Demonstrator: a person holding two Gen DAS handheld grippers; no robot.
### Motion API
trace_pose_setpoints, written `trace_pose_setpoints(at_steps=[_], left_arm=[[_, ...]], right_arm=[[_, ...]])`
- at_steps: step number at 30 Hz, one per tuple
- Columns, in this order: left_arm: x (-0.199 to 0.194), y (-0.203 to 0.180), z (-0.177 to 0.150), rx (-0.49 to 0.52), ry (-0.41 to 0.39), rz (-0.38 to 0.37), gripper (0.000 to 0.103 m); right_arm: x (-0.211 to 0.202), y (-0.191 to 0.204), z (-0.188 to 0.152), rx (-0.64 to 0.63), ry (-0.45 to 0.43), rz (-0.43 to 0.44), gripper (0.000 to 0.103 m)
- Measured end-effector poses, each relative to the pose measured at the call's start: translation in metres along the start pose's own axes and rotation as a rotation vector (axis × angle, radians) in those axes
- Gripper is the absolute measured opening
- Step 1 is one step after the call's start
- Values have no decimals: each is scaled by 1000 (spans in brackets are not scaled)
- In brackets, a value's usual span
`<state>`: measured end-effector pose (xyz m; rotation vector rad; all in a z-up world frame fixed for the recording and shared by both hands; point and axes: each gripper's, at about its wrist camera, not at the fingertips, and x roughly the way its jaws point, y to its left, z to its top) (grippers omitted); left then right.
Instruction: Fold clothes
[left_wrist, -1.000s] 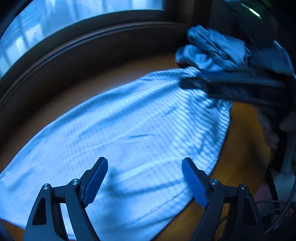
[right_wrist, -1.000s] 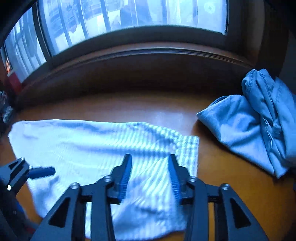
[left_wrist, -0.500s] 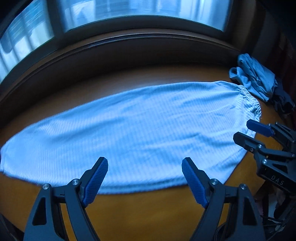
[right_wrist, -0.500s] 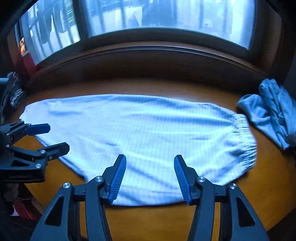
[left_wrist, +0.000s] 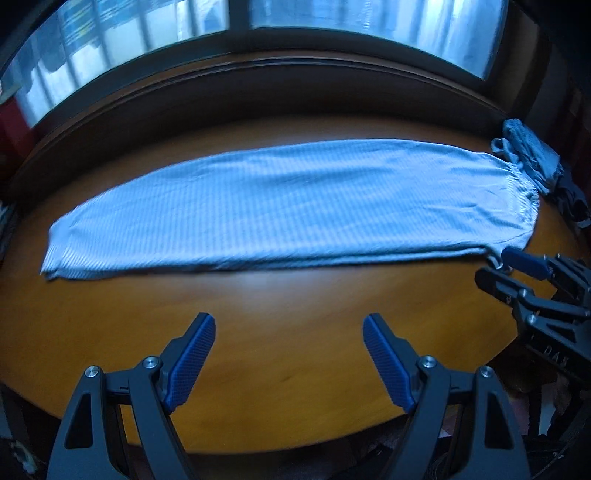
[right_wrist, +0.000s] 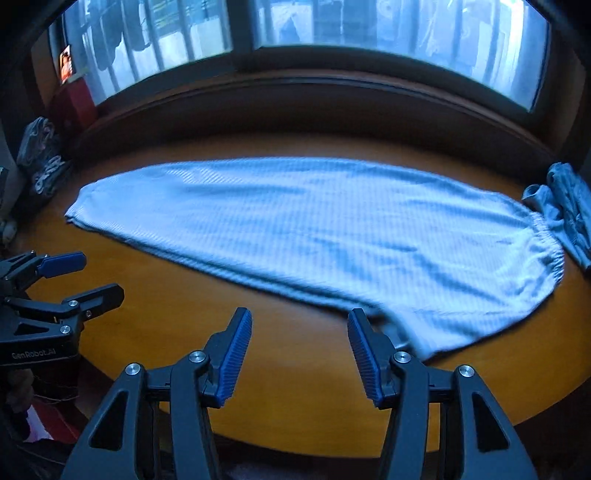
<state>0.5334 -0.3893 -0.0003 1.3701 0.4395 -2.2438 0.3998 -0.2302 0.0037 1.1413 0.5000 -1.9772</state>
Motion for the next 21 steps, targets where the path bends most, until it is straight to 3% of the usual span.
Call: trace_pose_setpoints(at_steps=[7, 12, 16, 21], left_arm=[[-10, 52, -13, -127, -25, 46, 82], [-14, 88, -8, -191, -6, 113, 82], [-18, 103, -7, -216, -22, 129, 82], [-14, 123, -7, -213, 0, 125, 82]], right_arm=[[10, 60, 7, -125, 20, 4, 54], [25, 77, 24, -144, 36, 67, 55], [35, 95, 41, -179, 29, 126, 59], [49, 118, 48, -194, 53, 139, 60]])
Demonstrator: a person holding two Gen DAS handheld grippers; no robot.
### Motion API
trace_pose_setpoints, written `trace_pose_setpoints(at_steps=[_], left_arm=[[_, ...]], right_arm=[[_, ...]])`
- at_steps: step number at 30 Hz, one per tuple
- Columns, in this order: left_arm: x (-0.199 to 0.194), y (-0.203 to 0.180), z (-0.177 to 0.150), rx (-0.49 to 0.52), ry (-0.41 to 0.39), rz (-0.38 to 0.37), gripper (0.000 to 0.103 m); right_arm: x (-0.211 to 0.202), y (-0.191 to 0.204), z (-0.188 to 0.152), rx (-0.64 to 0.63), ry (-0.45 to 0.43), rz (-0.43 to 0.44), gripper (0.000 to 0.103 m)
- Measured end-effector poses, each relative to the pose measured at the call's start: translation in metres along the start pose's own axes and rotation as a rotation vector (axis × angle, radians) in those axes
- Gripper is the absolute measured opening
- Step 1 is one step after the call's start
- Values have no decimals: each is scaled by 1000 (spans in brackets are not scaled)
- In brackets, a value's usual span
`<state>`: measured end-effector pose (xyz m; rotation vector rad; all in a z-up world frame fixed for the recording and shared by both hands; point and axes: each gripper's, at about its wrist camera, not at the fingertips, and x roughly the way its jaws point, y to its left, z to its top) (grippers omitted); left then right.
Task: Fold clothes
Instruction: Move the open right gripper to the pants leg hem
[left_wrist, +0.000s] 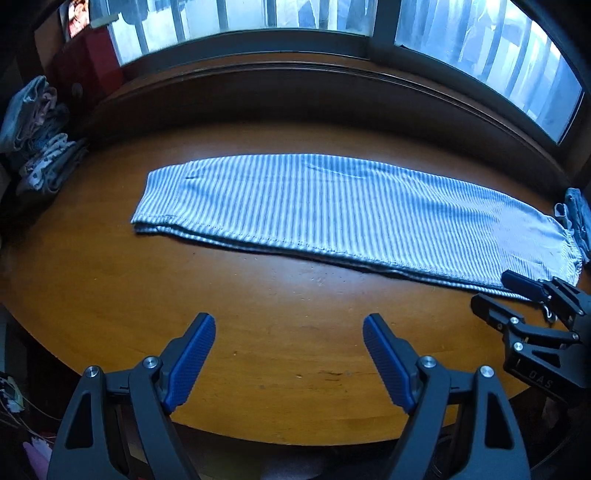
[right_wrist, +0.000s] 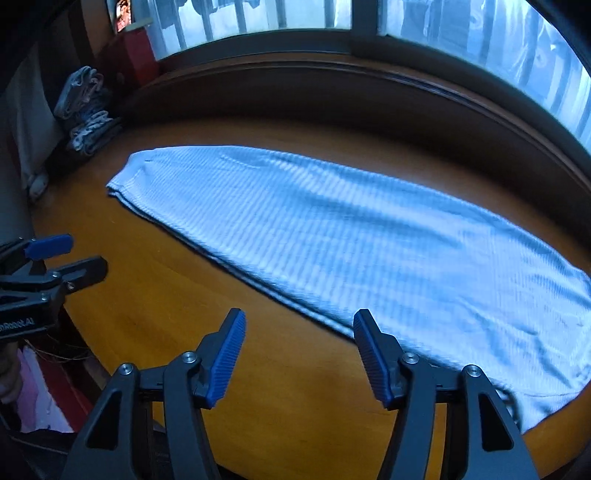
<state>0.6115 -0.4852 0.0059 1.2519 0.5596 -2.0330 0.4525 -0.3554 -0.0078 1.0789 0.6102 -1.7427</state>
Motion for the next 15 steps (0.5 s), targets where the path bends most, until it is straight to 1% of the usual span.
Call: trace_pose_setpoints(at_steps=[3, 7, 11, 15], left_arm=[[3, 13, 5, 29, -2, -12, 82], [9, 38, 16, 106, 7, -48, 82], [10, 71, 25, 170, 7, -78, 82], [17, 98, 28, 235, 1, -97, 82]], right_arm=[[4, 14, 4, -11, -3, -3, 60], [9, 34, 12, 54, -6, -17, 60], [13, 63, 17, 141, -14, -35, 60], [17, 100, 17, 166, -38, -71, 60]])
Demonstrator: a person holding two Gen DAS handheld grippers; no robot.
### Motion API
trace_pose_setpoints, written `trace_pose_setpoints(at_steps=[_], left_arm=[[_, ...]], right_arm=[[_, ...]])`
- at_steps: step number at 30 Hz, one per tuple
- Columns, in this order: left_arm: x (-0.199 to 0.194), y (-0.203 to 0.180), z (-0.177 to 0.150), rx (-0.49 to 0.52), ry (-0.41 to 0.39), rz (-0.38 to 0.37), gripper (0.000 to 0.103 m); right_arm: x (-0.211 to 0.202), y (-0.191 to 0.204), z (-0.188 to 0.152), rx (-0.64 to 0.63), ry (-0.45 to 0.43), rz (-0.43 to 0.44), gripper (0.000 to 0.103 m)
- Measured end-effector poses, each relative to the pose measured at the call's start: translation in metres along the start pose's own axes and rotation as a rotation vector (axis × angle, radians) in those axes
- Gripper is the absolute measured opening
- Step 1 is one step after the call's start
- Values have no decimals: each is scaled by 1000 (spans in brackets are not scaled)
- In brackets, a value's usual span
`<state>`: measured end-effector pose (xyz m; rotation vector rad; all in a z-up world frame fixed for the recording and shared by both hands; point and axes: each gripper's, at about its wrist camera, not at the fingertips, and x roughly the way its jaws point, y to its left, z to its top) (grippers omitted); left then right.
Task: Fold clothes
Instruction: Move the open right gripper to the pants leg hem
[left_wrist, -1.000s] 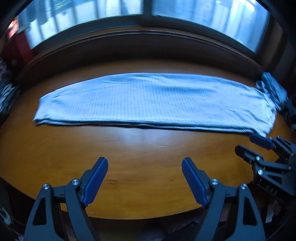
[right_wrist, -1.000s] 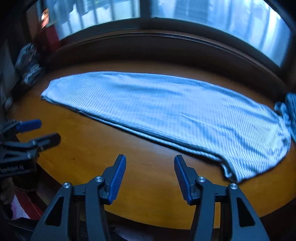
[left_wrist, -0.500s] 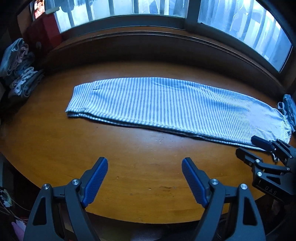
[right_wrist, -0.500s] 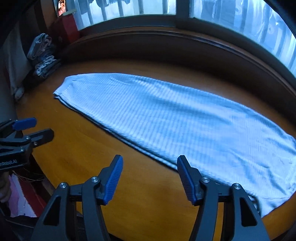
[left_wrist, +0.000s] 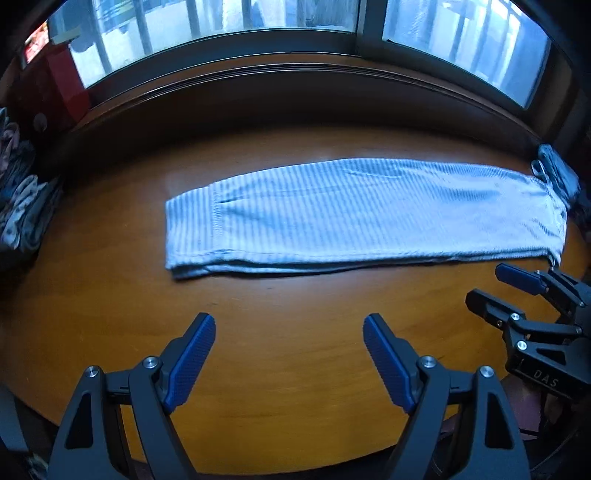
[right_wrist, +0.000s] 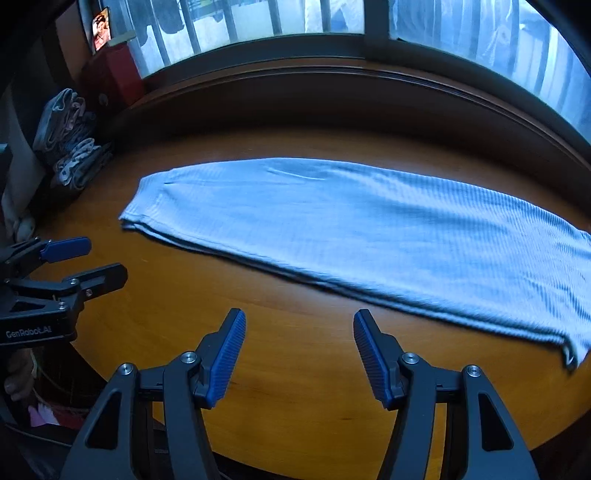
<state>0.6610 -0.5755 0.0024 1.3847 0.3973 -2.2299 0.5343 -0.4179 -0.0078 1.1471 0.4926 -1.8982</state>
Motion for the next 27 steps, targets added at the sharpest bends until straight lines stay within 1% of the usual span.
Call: trace_pose_setpoints(at_steps=[3, 7, 9, 11, 16, 19, 22, 23, 27], left_arm=[[2, 14, -3, 16, 13, 11, 82], [-2, 23, -6, 15, -6, -37, 82], [-2, 27, -6, 4, -10, -41, 82], [-1, 33, -5, -19, 2, -33, 82], [-4, 47, -4, -35, 9, -20, 82], [-2, 56, 0, -33, 21, -41, 82], [0, 64, 6, 5, 14, -61, 82], [1, 67, 8, 21, 13, -69, 82], [11, 87, 23, 88, 30, -106, 82]], right_arm=[[3, 21, -1, 3, 6, -18, 60], [3, 38, 1, -12, 12, -30, 60], [6, 41, 3, -17, 16, -30, 60], [10, 44, 6, -14, 28, -25, 60], [11, 43, 7, 7, 6, 36, 60], [13, 49, 8, 18, 7, 19, 60], [11, 61, 9, 10, -8, 3, 61], [12, 66, 10, 10, -9, -15, 61], [18, 83, 14, 84, -6, -32, 61]])
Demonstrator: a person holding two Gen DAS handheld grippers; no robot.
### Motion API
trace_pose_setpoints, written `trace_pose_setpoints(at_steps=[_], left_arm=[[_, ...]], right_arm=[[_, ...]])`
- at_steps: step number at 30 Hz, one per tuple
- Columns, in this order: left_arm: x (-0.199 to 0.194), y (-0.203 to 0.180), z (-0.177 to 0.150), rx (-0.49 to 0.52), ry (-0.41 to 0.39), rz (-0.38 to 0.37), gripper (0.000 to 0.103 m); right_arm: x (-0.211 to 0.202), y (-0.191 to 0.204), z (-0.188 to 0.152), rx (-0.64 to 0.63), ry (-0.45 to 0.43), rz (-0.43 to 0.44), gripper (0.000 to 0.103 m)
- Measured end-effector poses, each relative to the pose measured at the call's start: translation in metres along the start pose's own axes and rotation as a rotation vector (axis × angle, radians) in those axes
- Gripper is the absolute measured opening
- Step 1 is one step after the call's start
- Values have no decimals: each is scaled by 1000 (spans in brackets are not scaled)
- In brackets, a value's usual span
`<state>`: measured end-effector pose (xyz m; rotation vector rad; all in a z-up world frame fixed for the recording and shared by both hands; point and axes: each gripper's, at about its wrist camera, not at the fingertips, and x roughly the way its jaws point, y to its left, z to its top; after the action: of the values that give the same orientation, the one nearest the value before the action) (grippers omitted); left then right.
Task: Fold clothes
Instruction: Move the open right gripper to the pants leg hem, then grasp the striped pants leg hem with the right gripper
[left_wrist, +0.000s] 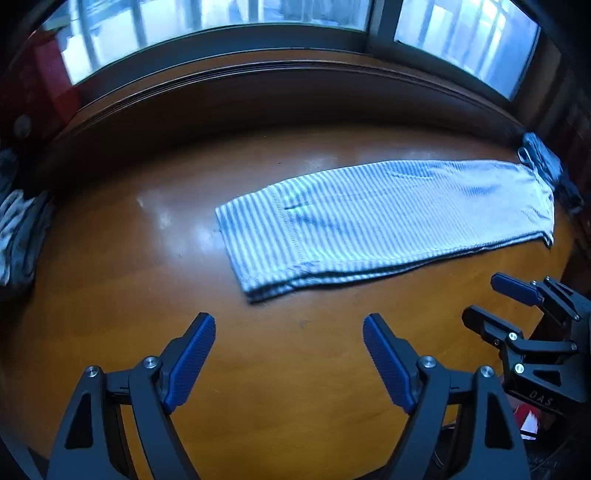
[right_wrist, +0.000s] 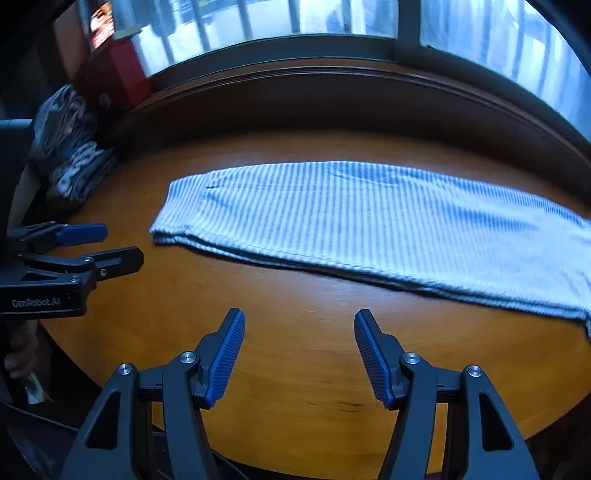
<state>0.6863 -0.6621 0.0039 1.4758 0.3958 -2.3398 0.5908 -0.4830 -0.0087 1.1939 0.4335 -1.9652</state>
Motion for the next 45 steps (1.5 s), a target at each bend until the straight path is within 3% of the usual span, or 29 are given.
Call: trace_pose_setpoints(at_steps=[6, 10, 19, 34, 36, 38, 41, 45], left_arm=[[12, 39, 16, 109, 9, -55, 82], [21, 61, 23, 162, 14, -50, 82], [39, 102, 32, 108, 40, -125, 82], [58, 111, 46, 138, 52, -192, 82], [60, 112, 46, 147, 54, -193, 82], [61, 112, 46, 152, 55, -194, 82], [63, 112, 46, 149, 57, -198, 82], [65, 112, 54, 137, 48, -194, 82]], right_arm=[[9, 42, 5, 44, -19, -68, 61], [18, 73, 17, 50, -59, -87, 61], [62, 140, 46, -78, -46, -62, 61], [97, 149, 56, -88, -6, -93, 60], [98, 150, 55, -97, -10, -127, 49], [98, 149, 54, -97, -16, -148, 46], [96, 143, 53, -69, -35, -171, 27], [91, 125, 52, 18, -51, -110, 15]])
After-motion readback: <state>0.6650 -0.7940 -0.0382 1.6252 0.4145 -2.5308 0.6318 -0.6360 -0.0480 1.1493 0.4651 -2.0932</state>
